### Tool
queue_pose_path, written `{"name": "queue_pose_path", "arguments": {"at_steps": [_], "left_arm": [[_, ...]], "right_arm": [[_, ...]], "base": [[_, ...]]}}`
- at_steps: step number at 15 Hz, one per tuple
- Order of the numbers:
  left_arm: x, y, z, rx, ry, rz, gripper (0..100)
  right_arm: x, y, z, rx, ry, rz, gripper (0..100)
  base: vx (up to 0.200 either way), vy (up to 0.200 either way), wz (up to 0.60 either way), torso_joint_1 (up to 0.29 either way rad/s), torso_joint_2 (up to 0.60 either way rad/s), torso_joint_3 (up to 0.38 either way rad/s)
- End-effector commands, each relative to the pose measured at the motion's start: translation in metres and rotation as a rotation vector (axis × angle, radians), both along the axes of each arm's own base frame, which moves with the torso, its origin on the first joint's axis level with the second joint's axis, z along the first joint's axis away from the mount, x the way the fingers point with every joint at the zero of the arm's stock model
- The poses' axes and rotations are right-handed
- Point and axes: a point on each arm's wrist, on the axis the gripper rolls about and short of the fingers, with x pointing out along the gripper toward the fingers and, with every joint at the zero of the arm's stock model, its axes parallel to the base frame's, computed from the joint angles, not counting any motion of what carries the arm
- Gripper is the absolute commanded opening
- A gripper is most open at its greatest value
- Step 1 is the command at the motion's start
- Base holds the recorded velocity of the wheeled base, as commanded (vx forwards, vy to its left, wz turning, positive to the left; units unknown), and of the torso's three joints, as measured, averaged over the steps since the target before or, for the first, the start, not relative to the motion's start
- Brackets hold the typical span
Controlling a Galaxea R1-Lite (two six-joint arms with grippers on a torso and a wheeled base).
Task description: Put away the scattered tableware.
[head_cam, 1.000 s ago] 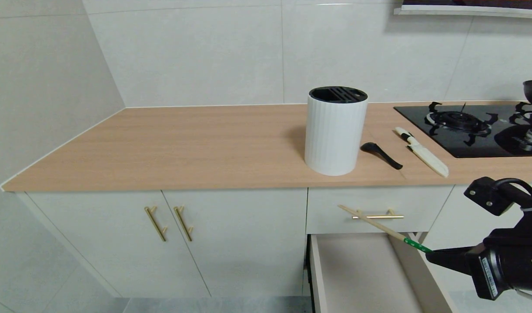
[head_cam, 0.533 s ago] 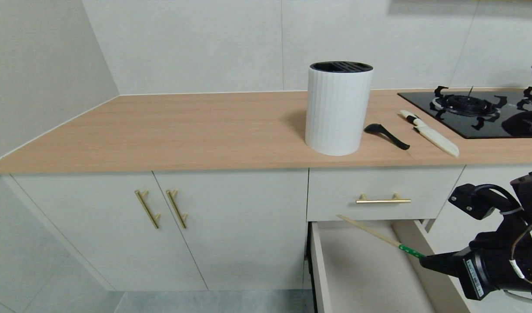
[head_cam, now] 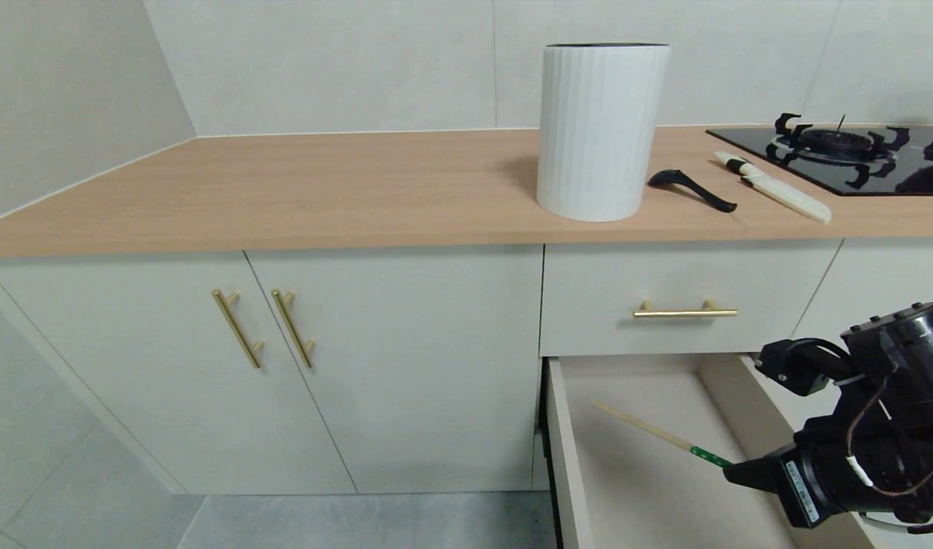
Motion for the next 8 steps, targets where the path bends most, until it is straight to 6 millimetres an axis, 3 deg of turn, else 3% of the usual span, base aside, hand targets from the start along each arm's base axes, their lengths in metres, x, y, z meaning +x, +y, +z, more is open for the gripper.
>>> {"name": "queue_pose_path", "arguments": {"at_steps": [1, 4, 8], "left_arm": [[0.0, 0.0, 0.0001, 0.0, -0.001, 0.0, 100], [0.0, 0.0, 0.0001, 0.0, -0.001, 0.0, 100], [0.0, 0.0, 0.0001, 0.0, -0.001, 0.0, 100]], "right_arm": [[0.006, -0.0018, -0.0055, -0.011, 0.024, -0.018, 0], [0.0088, -0.0017, -0.0081, -0.012, 0.028, -0.023, 0], [0.01, -0.0012, -0.0094, -0.015, 0.033, -0.023, 0]], "base": [[0.0, 0.0, 0.0, -0.144, 0.45, 0.315], [0.0, 0.0, 0.0, -0.11, 0.41, 0.292], [0.0, 0.0, 0.0, -0.021, 0.09, 0.051]]}}
